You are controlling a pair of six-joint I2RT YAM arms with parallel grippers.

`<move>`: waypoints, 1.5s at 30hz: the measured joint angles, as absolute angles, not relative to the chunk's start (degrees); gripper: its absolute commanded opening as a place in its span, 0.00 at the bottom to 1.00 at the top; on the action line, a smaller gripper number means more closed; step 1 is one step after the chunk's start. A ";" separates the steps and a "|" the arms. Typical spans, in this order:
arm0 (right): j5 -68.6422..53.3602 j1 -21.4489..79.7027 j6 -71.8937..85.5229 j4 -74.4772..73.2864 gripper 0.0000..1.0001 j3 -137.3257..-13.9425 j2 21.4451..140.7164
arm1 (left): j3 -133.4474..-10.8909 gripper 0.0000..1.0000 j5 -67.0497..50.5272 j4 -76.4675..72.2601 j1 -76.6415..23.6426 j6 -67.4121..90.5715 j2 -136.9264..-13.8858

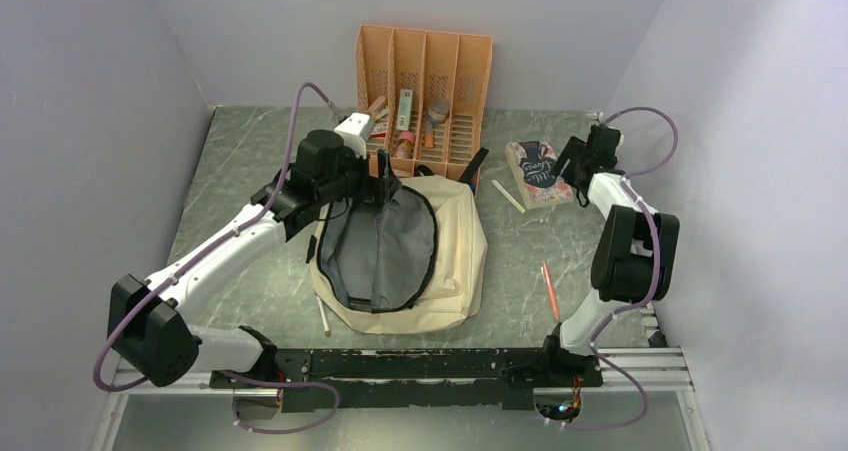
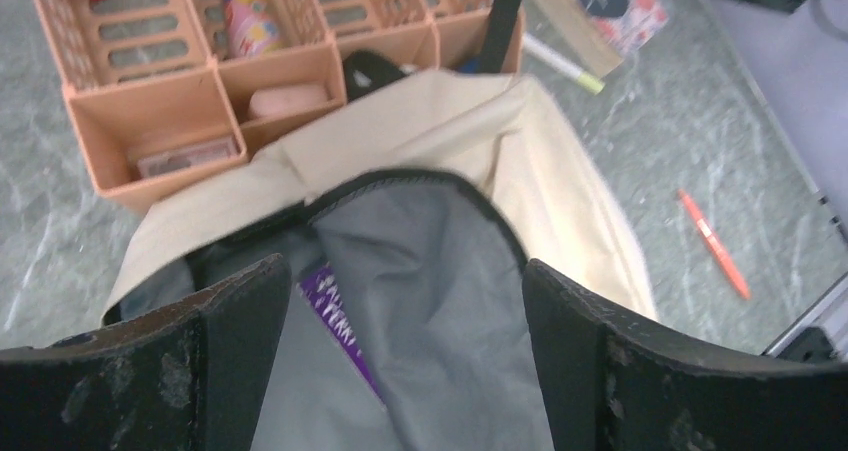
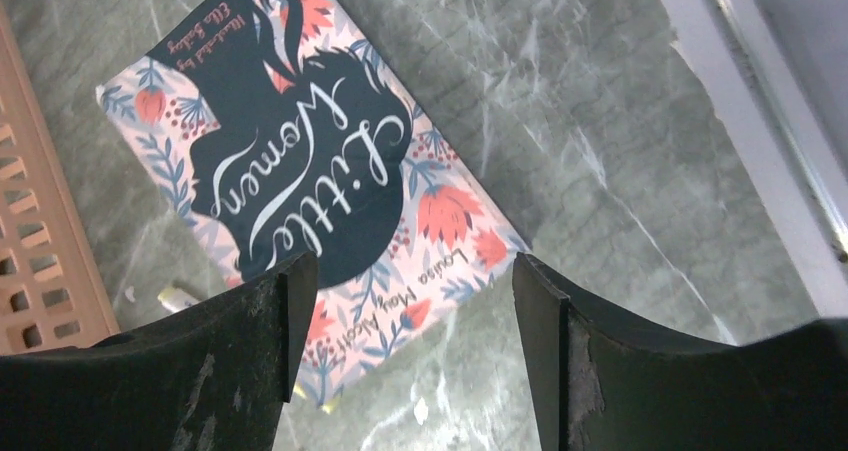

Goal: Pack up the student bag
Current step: Move the book to the center of the board.

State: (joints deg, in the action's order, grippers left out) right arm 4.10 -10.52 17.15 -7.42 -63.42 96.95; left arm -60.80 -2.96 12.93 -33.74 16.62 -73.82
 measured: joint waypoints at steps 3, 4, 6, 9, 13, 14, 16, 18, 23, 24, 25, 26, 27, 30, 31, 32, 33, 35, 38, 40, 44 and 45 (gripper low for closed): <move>0.97 -11.86 17.10 -6.83 0.79 -66.15 101.47 | -64.71 0.87 -4.10 11.81 -34.06 18.00 -76.58; -0.19 -12.03 16.75 -7.01 0.79 -67.51 103.15 | -65.73 0.87 -4.40 11.42 -34.37 18.39 -77.56; -2.66 -12.16 15.99 -6.85 0.79 -70.17 106.13 | -67.24 0.86 -4.91 10.68 -34.96 19.16 -79.61; -6.26 -12.08 15.55 -4.89 0.77 -71.99 108.66 | -67.99 0.85 -5.45 10.44 -36.29 20.03 -81.65; -9.30 -11.00 15.11 -0.49 0.77 -74.17 111.85 | -67.99 0.85 -5.63 10.61 -38.57 20.60 -82.61; -9.26 -10.44 14.81 0.34 0.77 -75.26 113.10 | -67.99 0.85 -5.63 10.59 -38.87 20.62 -82.61; -8.16 -8.78 13.93 2.02 0.78 -77.87 115.87 | -67.96 0.86 -5.63 10.63 -39.35 20.67 -82.41; -6.20 -6.76 13.13 3.40 0.79 -80.18 118.48 | -67.72 0.86 -5.58 10.68 -39.44 20.73 -81.97; 0.16 -2.90 12.58 5.85 0.80 -84.79 123.87 | -66.54 0.85 -5.30 11.66 -39.42 20.82 -79.83; 1.52 -2.63 12.53 6.20 0.81 -85.56 124.81 | -66.43 0.85 -5.28 11.88 -39.44 20.82 -79.55; 2.57 -2.55 12.51 6.33 0.81 -86.21 125.60 | -66.22 0.85 -5.26 11.99 -39.44 20.80 -79.20; 3.90 -2.55 12.34 6.48 0.82 -87.22 126.52 | -66.02 0.85 -5.23 12.10 -39.44 20.80 -78.91; 5.23 -2.57 12.16 6.35 0.83 -88.75 127.50 | -65.89 0.85 -5.23 12.29 -39.44 20.80 -78.70; 7.88 -2.83 11.64 5.61 0.84 -93.62 130.76 | -65.60 0.85 -5.21 12.34 -39.44 20.80 -78.54; 8.58 -2.85 11.42 5.23 0.85 -95.29 132.00 | -65.49 0.85 -5.21 12.34 -39.44 20.80 -78.54; 8.99 -2.90 11.22 4.73 0.85 -96.66 133.05 | -65.39 0.85 -5.21 12.36 -39.44 20.80 -78.54; 9.39 -2.92 11.00 4.03 0.85 -98.04 134.06 | -65.30 0.85 -5.23 12.40 -39.44 20.80 -78.54; 9.89 -2.94 10.41 2.33 0.86 -100.29 135.85 | -65.19 0.85 -5.23 12.45 -39.44 20.80 -78.54; 10.17 -2.94 9.72 -0.34 0.85 -102.87 137.88 | -65.14 0.85 -5.23 12.49 -39.44 20.80 -78.54; 10.24 -2.94 9.37 -1.21 0.82 -103.39 138.15 | -65.12 0.85 -5.23 12.49 -39.44 20.80 -78.54; 10.02 -2.96 9.39 -0.54 0.79 -100.49 136.44 | -64.95 0.85 -5.26 12.51 -39.44 20.80 -78.54; 10.02 -2.96 9.47 -0.47 0.79 -98.96 135.44 | -64.88 0.85 -5.28 12.53 -39.44 20.80 -78.54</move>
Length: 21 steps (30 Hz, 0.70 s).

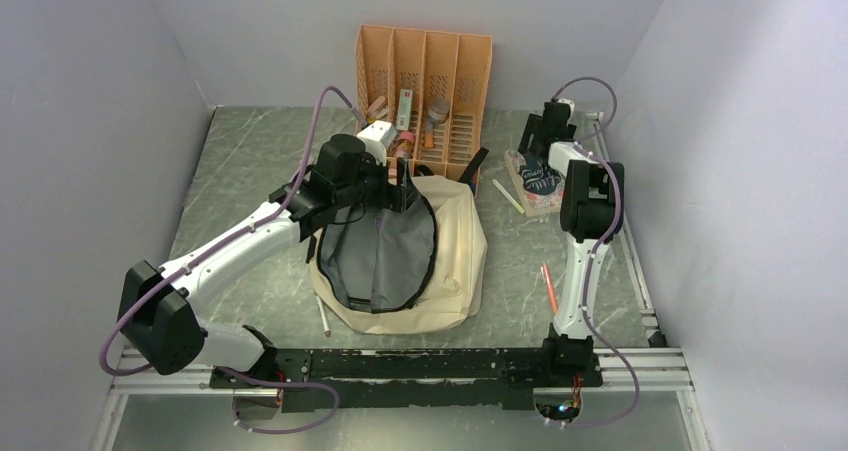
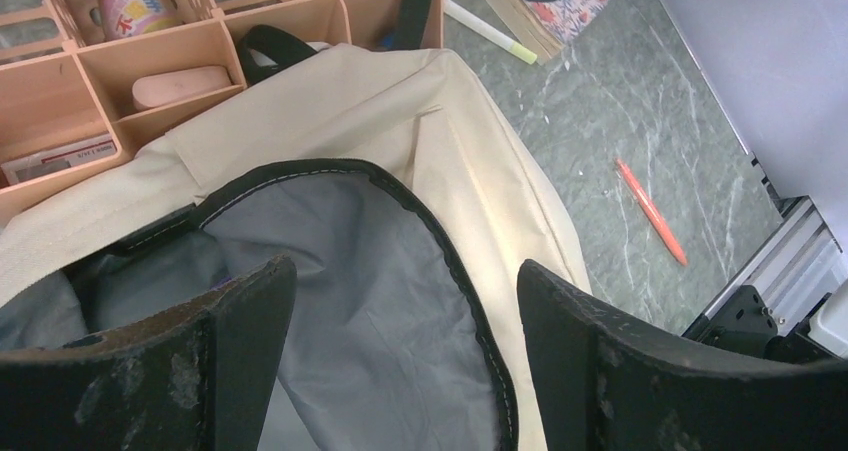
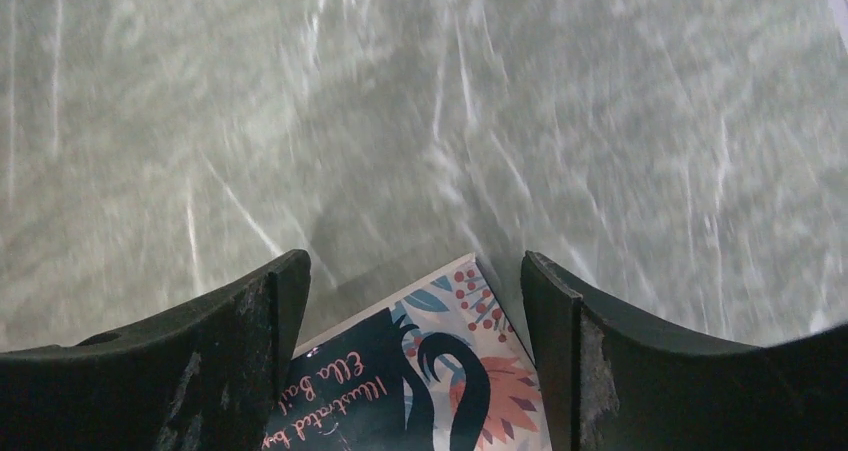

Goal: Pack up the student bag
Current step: Move the book to the center of the board.

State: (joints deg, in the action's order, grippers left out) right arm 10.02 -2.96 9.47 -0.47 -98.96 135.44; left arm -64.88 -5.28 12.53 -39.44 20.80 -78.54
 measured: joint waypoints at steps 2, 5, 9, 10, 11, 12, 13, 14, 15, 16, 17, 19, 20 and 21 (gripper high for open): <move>9.98 -3.01 10.02 -1.06 0.79 -95.37 132.79 | -64.62 0.84 -5.30 12.53 -39.44 20.82 -78.54; 10.17 -3.05 10.81 -2.85 0.79 -91.98 130.02 | -64.01 0.84 -5.52 12.49 -39.46 20.84 -78.54; 10.81 -3.46 13.17 -4.36 0.79 -87.46 126.45 | -63.55 0.84 -5.65 12.53 -40.07 20.84 -78.67; 10.76 -3.70 13.91 -4.38 0.80 -85.56 125.12 | -63.55 0.84 -5.65 12.51 -40.42 20.84 -78.74; 10.72 -3.99 14.70 -4.51 0.80 -83.44 123.57 | -63.55 0.84 -5.67 12.49 -40.84 20.84 -78.85; 10.57 -4.29 15.46 -4.58 0.80 -81.30 122.02 | -63.55 0.84 -5.65 12.45 -41.36 20.82 -78.98; 10.26 -4.64 16.29 -4.64 0.80 -79.00 120.29 | -63.55 0.84 -5.65 12.36 -41.91 20.82 -79.22; 9.87 -4.93 16.97 -4.58 0.80 -77.01 118.87 | -63.57 0.84 -5.65 12.27 -42.44 20.82 -79.53; 9.56 -5.19 17.80 -4.47 0.80 -74.94 117.34 | -63.57 0.84 -5.65 12.21 -43.13 20.82 -79.99; 9.10 -5.41 18.50 -4.34 0.81 -73.06 115.94 | -63.57 0.84 -5.65 12.23 -43.75 20.82 -80.51; 8.51 -5.61 19.29 -4.14 0.82 -71.22 114.59 | -63.57 0.84 -5.65 12.23 -44.36 20.84 -81.08; 7.16 -5.80 20.95 -3.25 0.84 -67.64 112.01 | -63.57 0.84 -5.65 12.23 -45.25 20.84 -82.02; 6.44 -5.85 21.87 -2.70 0.84 -65.98 110.78 | -63.57 0.84 -5.65 12.19 -45.65 20.86 -82.41; 5.74 -5.89 22.70 -1.78 0.85 -64.14 109.56 | -63.57 0.84 -5.67 12.10 -45.98 20.88 -82.72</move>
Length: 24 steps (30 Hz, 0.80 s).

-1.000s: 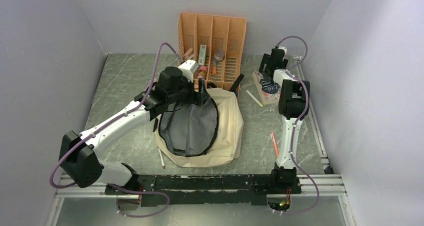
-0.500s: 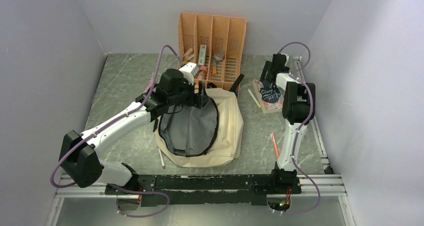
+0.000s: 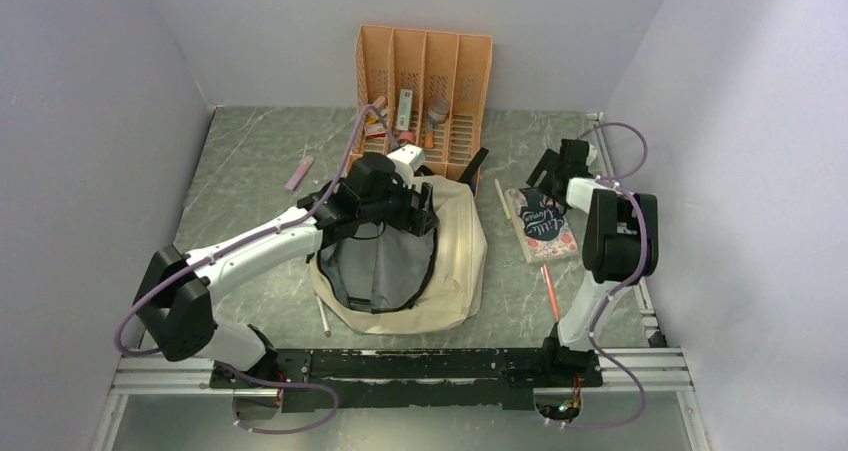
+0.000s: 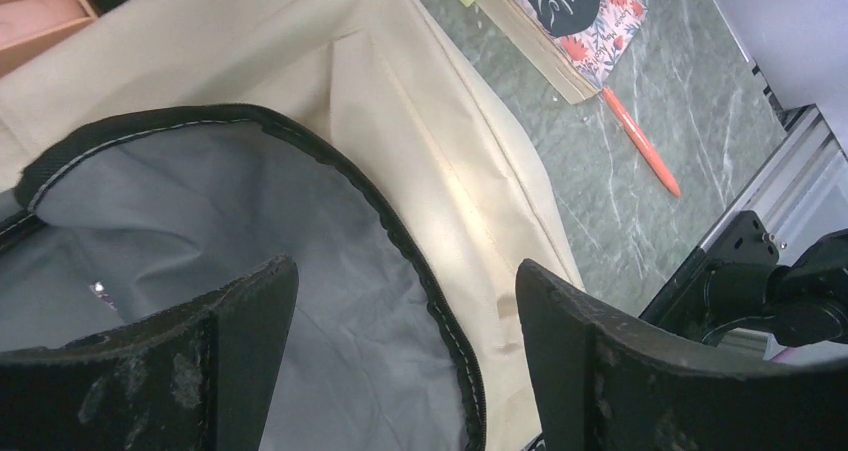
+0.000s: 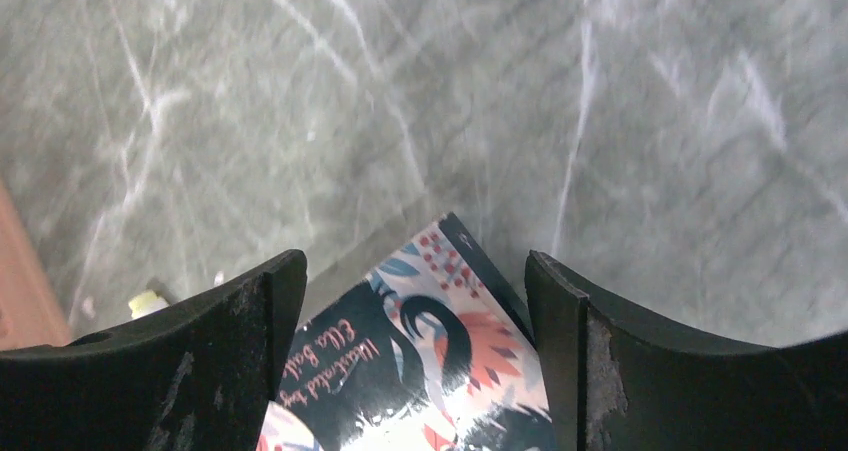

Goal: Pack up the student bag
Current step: Move the book to the center of the board, then pick up the book from the center of the board.

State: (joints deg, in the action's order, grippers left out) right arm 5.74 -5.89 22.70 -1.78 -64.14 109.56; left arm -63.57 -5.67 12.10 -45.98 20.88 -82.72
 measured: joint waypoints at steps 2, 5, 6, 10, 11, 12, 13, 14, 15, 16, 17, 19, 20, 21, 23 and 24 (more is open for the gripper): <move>4.08 -5.96 24.51 0.56 0.85 -60.16 106.94 | -63.59 0.84 -5.67 11.66 -46.76 21.06 -83.48; 0.62 -6.24 27.70 4.40 0.85 -54.00 102.85 | -63.83 0.84 -5.65 11.20 -47.97 21.43 -84.71; -0.71 -6.31 28.86 5.82 0.85 -51.79 101.38 | -63.99 0.84 -5.67 10.92 -48.45 21.54 -85.23; -3.38 -6.26 31.97 7.88 0.87 -44.53 95.26 | -65.25 0.85 -5.65 10.11 -50.39 22.35 -87.53; -3.03 -6.24 32.25 7.16 0.88 -43.29 93.71 | -65.82 0.85 -5.63 9.89 -50.87 22.63 -88.16; -2.09 -6.20 32.34 6.02 0.88 -42.22 92.20 | -66.54 0.85 -5.58 9.21 -51.53 23.22 -88.99; -1.26 -6.17 32.32 5.04 0.88 -41.43 90.87 | -66.98 0.86 -5.54 8.84 -51.92 23.57 -89.54; -0.10 -6.17 32.29 4.03 0.88 -40.49 89.25 | -67.40 0.86 -5.39 8.29 -52.36 24.08 -90.08; 1.13 -6.22 32.18 2.98 0.88 -39.40 87.20 | -68.01 0.87 -5.19 7.66 -52.88 24.77 -90.80; 1.87 -6.33 32.10 2.35 0.88 -38.74 85.82 | -68.45 0.87 -5.08 6.94 -53.32 25.39 -91.46; 2.46 -6.52 32.01 1.80 0.88 -38.15 84.47 | -69.28 0.87 -4.75 6.24 -53.95 26.20 -92.40; 3.05 -7.35 31.73 0.64 0.89 -37.23 82.13 | -71.02 0.88 -4.21 5.13 -55.09 27.68 -94.50; 3.07 -7.73 31.66 0.25 0.89 -36.88 81.43 | -71.85 0.92 -4.03 4.56 -55.64 28.32 -95.59; 3.03 -8.16 31.59 -0.34 0.89 -36.40 80.60 | -73.17 0.94 -3.73 3.99 -56.40 29.17 -97.10; 2.76 -8.60 31.44 -1.30 0.89 -35.24 79.13 | -75.02 0.94 -3.33 3.29 -57.67 30.44 -99.63; 2.46 -8.69 31.42 -1.80 0.89 -34.50 78.26 | -76.03 0.94 -3.16 2.90 -58.30 31.09 -101.08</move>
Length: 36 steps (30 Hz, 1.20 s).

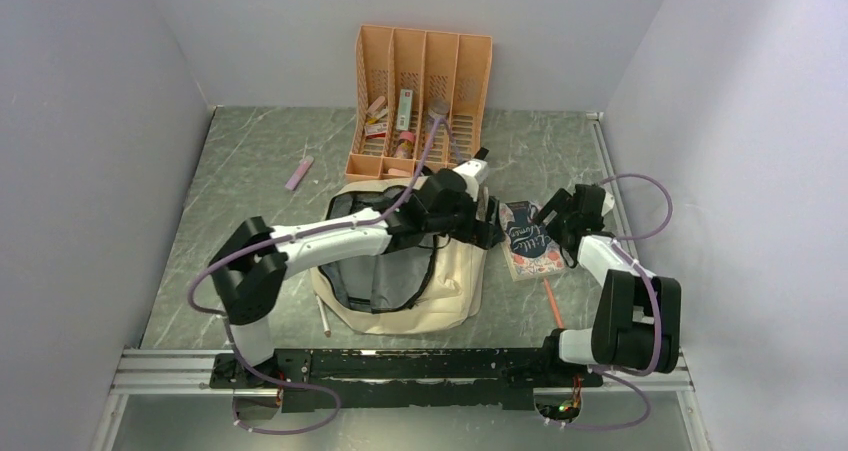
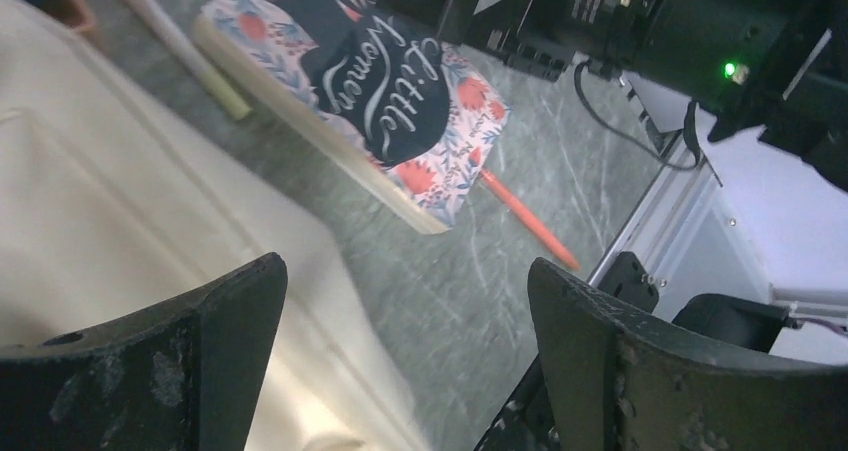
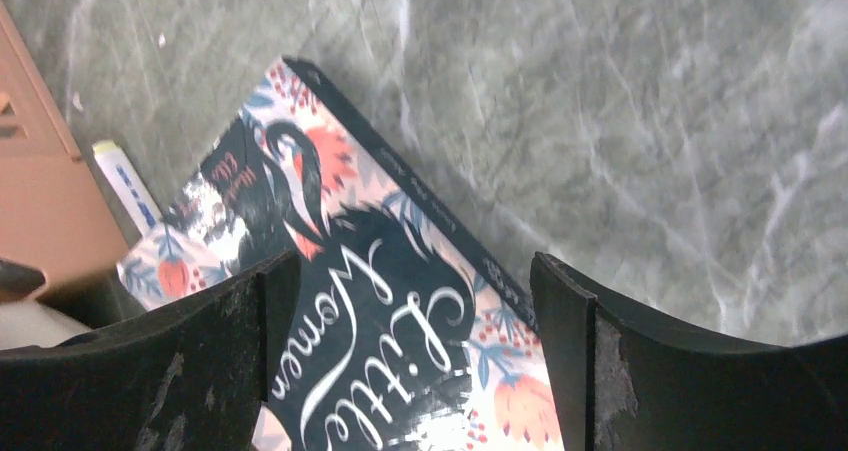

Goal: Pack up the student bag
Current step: Pick up the book from the center of the board.

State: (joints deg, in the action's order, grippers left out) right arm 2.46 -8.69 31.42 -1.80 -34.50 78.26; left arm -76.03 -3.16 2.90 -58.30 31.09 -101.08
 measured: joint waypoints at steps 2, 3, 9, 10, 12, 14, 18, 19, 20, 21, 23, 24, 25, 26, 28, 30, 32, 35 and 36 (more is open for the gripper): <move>1.65 -8.71 31.40 -2.83 0.88 -32.93 76.44 | -78.02 0.94 -2.96 1.98 -59.48 32.67 -104.20; 1.26 -8.71 31.40 -3.18 0.88 -32.14 75.55 | -78.96 0.94 -2.85 1.72 -60.01 33.47 -105.80; -0.75 -8.93 31.20 -4.21 0.85 -29.10 72.29 | -88.88 0.95 -1.91 4.62 -62.06 37.12 -116.07; -1.06 -9.02 31.20 -4.34 0.83 -28.88 72.07 | -91.13 0.95 -1.74 5.74 -62.24 37.58 -117.84; -1.80 -9.13 31.22 -4.82 0.79 -28.58 71.66 | -94.56 0.95 -1.13 7.38 -62.52 38.46 -120.70; -2.87 -9.32 31.33 -5.52 0.74 -28.29 70.91 | -96.25 0.95 -0.40 8.60 -62.70 39.22 -122.61; -5.74 -9.43 32.21 -7.29 0.68 -27.29 68.73 | -97.10 0.95 1.08 10.61 -62.70 40.16 -124.88; -6.39 -9.45 32.45 -7.60 0.68 -26.87 68.14 | -97.38 0.95 1.50 11.09 -62.70 40.36 -125.36; -6.83 -9.47 32.64 -7.81 0.68 -26.57 67.70 | -97.78 0.95 1.91 11.60 -62.70 40.51 -125.75; -7.05 -9.52 32.77 -8.03 0.69 -26.37 67.40 | -98.15 0.95 2.50 12.12 -62.72 40.75 -126.21; -7.16 -9.67 32.80 -8.08 0.69 -26.11 67.31 | -98.67 0.95 3.70 12.99 -62.67 41.10 -126.80; -7.18 -9.76 32.77 -8.10 0.68 -26.02 67.40 | -98.89 0.95 4.12 13.32 -62.63 41.21 -127.09; -7.27 -9.87 32.77 -8.12 0.67 -25.93 67.51 | -99.18 0.95 4.49 13.56 -62.39 41.36 -127.46; -7.44 -10.00 32.77 -8.08 0.65 -25.87 67.64 | -99.53 0.94 4.64 13.78 -62.33 41.41 -127.87; -7.81 -10.33 32.80 -7.94 0.62 -25.63 67.94 | -100.44 0.94 4.64 14.02 -62.02 41.45 -129.05; -8.05 -10.66 32.77 -7.73 0.60 -25.43 68.18 | -101.12 0.93 4.27 13.98 -61.54 41.43 -130.21; -8.21 -10.85 32.77 -7.55 0.56 -25.23 68.34 | -101.82 0.93 3.42 13.65 -60.88 41.41 -131.68; -8.38 -11.07 32.60 -7.33 0.49 -25.19 68.88 | -102.02 0.92 2.13 12.73 -60.23 41.25 -132.70; -8.56 -11.22 32.62 -7.14 0.48 -25.19 69.14 | -102.21 0.92 1.67 12.40 -60.12 41.15 -132.77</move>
